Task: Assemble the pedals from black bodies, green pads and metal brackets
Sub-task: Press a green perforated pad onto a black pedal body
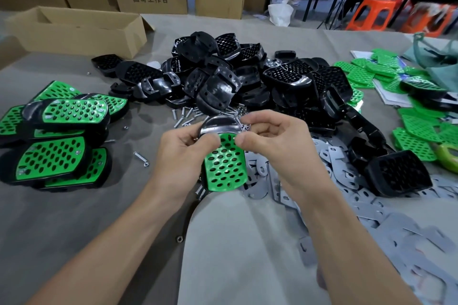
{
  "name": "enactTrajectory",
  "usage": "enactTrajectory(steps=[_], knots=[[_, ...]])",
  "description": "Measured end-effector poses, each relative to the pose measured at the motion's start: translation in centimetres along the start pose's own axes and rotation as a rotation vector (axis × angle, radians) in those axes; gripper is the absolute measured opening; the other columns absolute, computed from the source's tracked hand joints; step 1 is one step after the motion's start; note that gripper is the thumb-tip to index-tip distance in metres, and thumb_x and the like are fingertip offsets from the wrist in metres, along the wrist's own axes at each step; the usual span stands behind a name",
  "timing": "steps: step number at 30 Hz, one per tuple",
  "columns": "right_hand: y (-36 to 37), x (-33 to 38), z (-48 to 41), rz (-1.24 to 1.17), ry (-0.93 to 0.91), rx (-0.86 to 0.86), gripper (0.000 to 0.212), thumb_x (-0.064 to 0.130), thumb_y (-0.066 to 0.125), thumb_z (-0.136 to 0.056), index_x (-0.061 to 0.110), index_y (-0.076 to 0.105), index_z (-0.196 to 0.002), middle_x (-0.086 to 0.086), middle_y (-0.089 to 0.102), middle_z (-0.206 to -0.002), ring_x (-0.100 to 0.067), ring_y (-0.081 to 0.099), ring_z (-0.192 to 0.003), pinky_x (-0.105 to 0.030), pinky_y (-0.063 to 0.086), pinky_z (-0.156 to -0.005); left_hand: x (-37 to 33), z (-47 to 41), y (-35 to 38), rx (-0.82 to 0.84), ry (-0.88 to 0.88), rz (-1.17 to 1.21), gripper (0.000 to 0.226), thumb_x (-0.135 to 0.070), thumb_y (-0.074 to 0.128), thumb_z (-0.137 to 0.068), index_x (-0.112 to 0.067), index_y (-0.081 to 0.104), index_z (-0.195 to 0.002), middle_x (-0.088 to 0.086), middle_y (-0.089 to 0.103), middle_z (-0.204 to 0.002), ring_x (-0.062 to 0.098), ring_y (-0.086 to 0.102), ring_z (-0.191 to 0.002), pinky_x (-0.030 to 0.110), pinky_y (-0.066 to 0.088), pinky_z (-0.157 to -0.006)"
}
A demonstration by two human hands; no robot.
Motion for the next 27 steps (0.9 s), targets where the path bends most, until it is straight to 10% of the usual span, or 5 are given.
enactTrajectory(steps=[4, 12, 18, 27], knots=[[1.8, -0.8, 0.3, -0.067, 0.14, 0.211, 0.041, 0.026, 0.078, -0.085, 0.023, 0.069, -0.125, -0.003, 0.077, -0.108, -0.02, 0.074, -0.101, -0.037, 0.062, -0.084, -0.1, 0.3, -0.1, 0.023, -0.032, 0.074, 0.028, -0.018, 0.063, -0.085, -0.026, 0.083, -0.102, 0.006, 0.079, -0.096, 0.021, 0.07, -0.083, 0.041, 0.057, -0.073], [1.6, -1.5, 0.3, -0.161, 0.16, 0.168, 0.041, 0.012, 0.081, -0.078, 0.007, 0.072, -0.118, -0.016, 0.078, -0.1, -0.033, 0.075, -0.095, -0.051, 0.061, -0.087, -0.4, 0.7, 0.0, 0.039, 0.079, -0.003, 0.03, -0.017, 0.07, -0.08, -0.026, 0.083, -0.104, 0.008, 0.08, -0.1, 0.02, 0.073, -0.087, 0.04, 0.062, -0.08], [1.7, -2.3, 0.0, -0.15, 0.122, 0.101, 0.025, 0.005, 0.076, -0.088, 0.009, 0.075, -0.113, -0.011, 0.079, -0.099, -0.028, 0.076, -0.093, -0.042, 0.062, -0.079, -0.1, 0.3, 0.5, 0.031, 0.09, -0.024, 0.035, -0.01, 0.063, -0.086, -0.035, 0.083, -0.101, -0.001, 0.08, -0.096, 0.01, 0.073, -0.084, 0.023, 0.056, -0.073], [-4.0, -0.8, -2.0, 0.575, -0.038, -0.384, 0.021, 0.012, 0.068, -0.087, 0.03, 0.079, -0.082, 0.023, 0.071, -0.069, 0.003, 0.067, -0.062, -0.007, 0.047, -0.054, 1.7, -0.8, -2.4, -0.214, -0.291, 0.154, 0.026, -0.016, 0.061, -0.099, -0.019, 0.081, -0.082, 0.009, 0.079, -0.094, 0.025, 0.077, -0.083, 0.051, 0.061, -0.078]])
Point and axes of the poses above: each hand's wrist, its own z-axis away from the middle knuckle, its own y-axis out of the palm, x = y × z, the point moved 6 cm from there along -z, towards the middle knuckle
